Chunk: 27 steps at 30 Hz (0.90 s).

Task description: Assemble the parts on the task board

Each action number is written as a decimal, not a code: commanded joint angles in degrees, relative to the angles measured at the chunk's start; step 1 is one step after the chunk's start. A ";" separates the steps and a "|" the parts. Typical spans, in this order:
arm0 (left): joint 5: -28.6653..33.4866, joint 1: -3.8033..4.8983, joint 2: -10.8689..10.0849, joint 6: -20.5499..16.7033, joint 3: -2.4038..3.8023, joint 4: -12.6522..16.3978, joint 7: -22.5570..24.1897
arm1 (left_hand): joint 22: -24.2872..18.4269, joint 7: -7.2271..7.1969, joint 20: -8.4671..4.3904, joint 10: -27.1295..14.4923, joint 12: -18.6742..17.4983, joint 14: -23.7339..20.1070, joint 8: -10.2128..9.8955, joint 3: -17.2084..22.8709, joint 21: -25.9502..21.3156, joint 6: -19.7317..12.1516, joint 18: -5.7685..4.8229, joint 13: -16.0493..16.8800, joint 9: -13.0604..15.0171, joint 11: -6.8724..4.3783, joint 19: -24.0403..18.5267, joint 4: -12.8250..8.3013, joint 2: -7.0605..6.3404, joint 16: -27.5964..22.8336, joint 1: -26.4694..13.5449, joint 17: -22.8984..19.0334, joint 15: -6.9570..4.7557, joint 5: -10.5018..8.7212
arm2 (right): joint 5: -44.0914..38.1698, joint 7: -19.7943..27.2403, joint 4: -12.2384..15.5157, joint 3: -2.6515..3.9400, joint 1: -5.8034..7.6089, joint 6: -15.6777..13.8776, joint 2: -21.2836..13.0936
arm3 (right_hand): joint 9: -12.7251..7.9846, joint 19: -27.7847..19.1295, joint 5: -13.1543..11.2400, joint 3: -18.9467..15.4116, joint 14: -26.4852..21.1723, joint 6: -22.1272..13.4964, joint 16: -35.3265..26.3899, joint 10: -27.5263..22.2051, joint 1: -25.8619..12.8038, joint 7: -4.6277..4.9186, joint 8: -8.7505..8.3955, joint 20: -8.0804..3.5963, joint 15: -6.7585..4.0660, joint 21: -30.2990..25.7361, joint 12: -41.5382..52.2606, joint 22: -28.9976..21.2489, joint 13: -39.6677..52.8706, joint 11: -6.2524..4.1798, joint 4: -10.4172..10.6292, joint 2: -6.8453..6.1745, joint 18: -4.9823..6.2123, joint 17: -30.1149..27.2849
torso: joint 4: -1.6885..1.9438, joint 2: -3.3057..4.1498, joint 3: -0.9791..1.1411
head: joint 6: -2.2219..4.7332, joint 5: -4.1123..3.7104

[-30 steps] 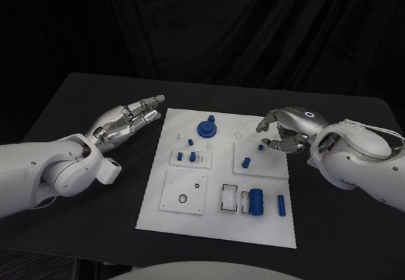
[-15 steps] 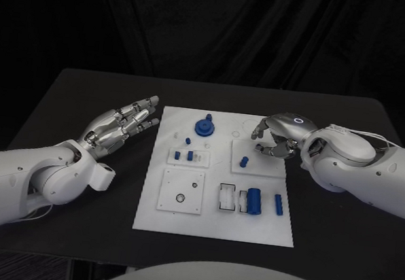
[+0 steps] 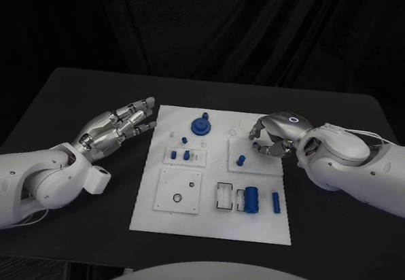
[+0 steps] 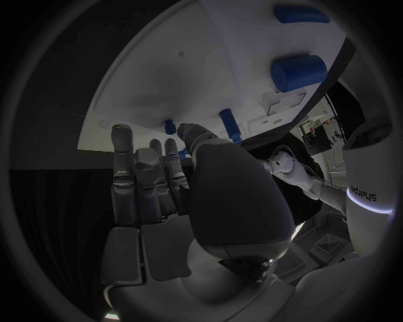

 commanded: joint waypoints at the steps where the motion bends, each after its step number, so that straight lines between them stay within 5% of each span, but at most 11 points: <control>1: 0.57 -0.09 0.19 1.21 0.05 0.17 5.76 | 0.09 0.06 0.29 -0.11 0.20 0.19 -0.28 -0.38 0.23 0.18 1.14 0.08 -0.03 0.47 0.17 -0.02 0.08 0.22 0.82 0.07 0.17 0.49 | -1.09 -1.77 0.04 0.02 -0.13 -0.58 -0.21 | 0.10 0.36 2.91 0.26 0.04 1.13 0.01 0.95 0.33 -0.07 -0.11 -0.12 -0.17 -0.48 -0.41 2.00 -0.58 0.00 -0.53 0.06 0.23 -0.27 | 0.16 0.19 -0.02 | -0.01 0.00; 5: 0.57 -0.10 0.27 1.34 0.05 0.05 5.54 | 0.09 0.02 0.54 -0.19 0.14 0.28 -0.31 -0.37 0.31 0.05 1.24 0.06 -0.05 0.56 0.35 -0.09 0.07 0.24 1.70 0.08 0.34 1.39 | -1.10 -1.66 -0.11 0.02 -0.17 -0.45 -0.18 | 0.59 0.76 5.85 0.93 0.22 2.39 0.26 2.31 0.95 -0.10 0.30 -0.33 -0.37 0.07 -0.09 2.38 -1.00 -0.22 -1.21 0.04 0.16 -0.18 | 0.03 0.15 0.01 | -0.01 -0.06; 15: 0.57 -0.17 0.64 1.42 0.05 0.06 4.76 | -0.18 0.25 1.13 -0.59 -0.09 0.50 -0.35 0.47 0.54 -0.47 1.34 0.01 -0.10 0.87 0.71 -0.43 0.17 0.30 6.19 0.13 0.81 5.47 | -1.11 -1.10 -0.77 0.02 -0.87 -0.79 0.23 | 1.17 1.91 7.08 1.49 1.07 3.14 0.99 4.46 0.86 -0.03 0.59 -0.71 -0.82 2.05 0.51 2.88 -1.31 -0.77 -1.52 0.47 -0.09 0.38 | 0.04 0.06 -0.05 | -0.01 -0.01; 27: 0.57 -0.29 1.27 1.92 0.05 -0.61 3.97 | -0.06 0.56 1.38 -0.73 -0.14 0.80 -0.26 0.83 0.73 -0.01 1.36 0.00 -0.03 0.96 1.01 -0.57 0.30 0.42 7.86 0.20 1.05 6.89 | -1.11 0.08 -1.07 0.02 -1.20 -1.66 0.54 | 2.05 2.75 6.89 2.12 1.74 3.95 1.33 7.00 1.49 0.43 1.02 -1.45 -1.66 3.38 1.05 3.14 -1.71 -1.77 -2.62 0.71 -0.22 0.53 | 0.18 0.06 -0.02 | -0.01 -0.40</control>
